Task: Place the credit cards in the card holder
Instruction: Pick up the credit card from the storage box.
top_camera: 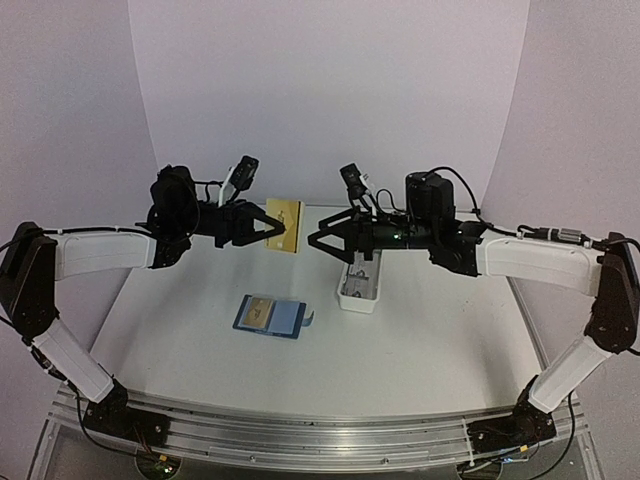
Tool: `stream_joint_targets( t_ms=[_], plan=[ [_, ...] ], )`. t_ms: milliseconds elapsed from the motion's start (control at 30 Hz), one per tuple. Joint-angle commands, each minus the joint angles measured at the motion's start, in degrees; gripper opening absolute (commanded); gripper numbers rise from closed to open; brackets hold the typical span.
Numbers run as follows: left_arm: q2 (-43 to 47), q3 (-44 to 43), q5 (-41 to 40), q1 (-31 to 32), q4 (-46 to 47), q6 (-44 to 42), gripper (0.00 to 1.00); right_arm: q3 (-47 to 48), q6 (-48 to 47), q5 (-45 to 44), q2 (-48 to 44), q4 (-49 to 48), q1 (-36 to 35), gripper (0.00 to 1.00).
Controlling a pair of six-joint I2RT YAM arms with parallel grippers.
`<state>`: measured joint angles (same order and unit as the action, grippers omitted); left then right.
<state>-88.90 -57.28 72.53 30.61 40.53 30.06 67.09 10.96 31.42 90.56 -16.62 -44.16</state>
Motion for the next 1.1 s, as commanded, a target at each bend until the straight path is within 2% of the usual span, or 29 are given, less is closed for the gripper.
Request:
stream_joint_targets(
  t_ms=[0,100,167,300,333,467,500,533,567,633,667,700,733,833,900,967,1067],
  plan=[
    [0.6,-0.5,-0.5,0.1,1.4,-1.4,0.0,1.1,2.6,3.9,-0.2,-7.8,-1.1,0.85],
    [1.0,-0.3,-1.8,0.1,0.4,-2.0,0.0,0.7,5.6,5.8,1.3,-13.5,-1.9,0.84],
    [1.1,-0.1,-2.6,0.3,0.8,-1.7,0.0,1.5,6.4,5.4,3.3,-13.7,-2.9,0.83],
    [1.4,-0.1,-3.2,0.9,1.0,-1.7,0.0,2.5,8.0,-1.1,5.6,-13.8,-4.0,0.79],
    [1.4,-0.1,-3.3,1.0,0.9,-1.7,0.0,2.7,8.5,-2.2,5.9,-13.8,-4.0,0.75],
    [1.5,0.6,-2.4,1.1,1.2,-1.3,0.0,5.5,9.7,-1.2,8.7,-13.9,-3.9,0.35],
    [1.6,0.6,-2.1,1.0,1.4,-1.0,0.0,5.2,9.3,-1.4,8.6,-13.9,-4.0,0.17],
    [1.7,0.6,-1.9,1.0,1.8,-0.8,0.0,4.9,8.8,-1.7,8.3,-13.9,-4.0,0.03],
    [1.7,0.6,-1.6,1.0,2.2,-0.5,0.0,4.1,8.5,-2.5,7.9,-14.0,-4.1,0.0],
    [1.7,0.8,-1.9,1.0,2.7,-0.1,0.0,3.5,8.0,-3.1,7.3,-13.9,-3.9,0.0],
    [1.8,0.8,-2.3,0.9,2.7,0.0,0.03,3.5,7.9,-3.1,7.3,-13.9,-4.0,0.0],
    [1.9,0.9,-3.1,1.0,2.6,0.0,0.13,3.6,8.0,-2.9,7.3,-13.9,-3.9,0.0],
    [2.1,0.9,-3.9,0.9,2.3,-0.1,0.17,3.5,8.2,-2.8,7.3,-13.9,-3.9,0.0],
    [2.1,0.3,-4.5,0.0,1.3,-0.8,0.19,2.7,8.1,-2.6,6.8,-13.9,-3.9,0.0],
    [2.1,-0.3,-5.2,-1.2,-1.4,-1.6,0.18,1.5,7.6,-2.8,5.7,-13.9,-3.5,0.0],
    [2.3,-0.3,-4.9,-1.9,-2.5,-2.1,0.11,0.8,7.4,-2.6,4.8,-13.9,-3.1,0.0],
    [2.6,-0.2,-3.9,-1.9,-3.0,-2.4,0.1,0.8,7.1,-1.9,4.2,-13.8,-2.7,0.0]
  ],
)
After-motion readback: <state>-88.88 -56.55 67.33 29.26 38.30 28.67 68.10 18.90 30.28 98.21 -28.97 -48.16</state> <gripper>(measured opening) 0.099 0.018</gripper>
